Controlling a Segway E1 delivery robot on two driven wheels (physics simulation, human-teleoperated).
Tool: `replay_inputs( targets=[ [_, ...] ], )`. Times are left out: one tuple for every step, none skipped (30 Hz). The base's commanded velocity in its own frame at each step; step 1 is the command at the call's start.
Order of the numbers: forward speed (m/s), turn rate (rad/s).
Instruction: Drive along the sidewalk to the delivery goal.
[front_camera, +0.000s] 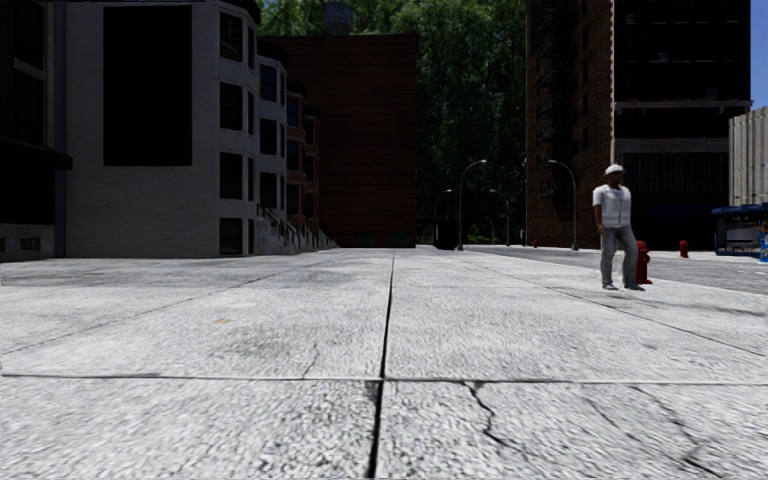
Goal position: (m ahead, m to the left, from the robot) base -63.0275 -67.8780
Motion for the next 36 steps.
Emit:
replay_inputs(
  targets=[
    [2.00,-0.82],
    [2.00,-0.82],
    [2.00,-0.82],
    [2.00,-0.82],
    [2.00,-0.82],
    [2.00,-0.82],
    [2.00,-0.82],
    [2.00,-0.82],
    [1.90,-0.82],
    [1.73,-0.82],
    [1.73,-0.82],
    [1.67,-0.82],
    [1.65,-0.82],
    [1.65,-0.82],
    [1.65,-0.82],
    [1.65,-0.82],
    [1.65,-0.82],
    [1.65,-0.82],
    [1.65,-0.82],
    [1.63,-0.80],
    [1.63,-0.80],
    [1.57,-0.61],
    [1.53,-0.39],
    [1.51,0.00],
    [1.51,0.00],
    [1.50,0.00],
    [1.50,0.00],
    [1.50,0.00],
    [1.49,0.00],
    [1.49,0.00],
    [1.49,0.00],
    [1.49,0.00],
    [1.49,0.00],
    [1.49,0.00],
    [1.49,0.00],
    [1.49,0.00]
  ],
)
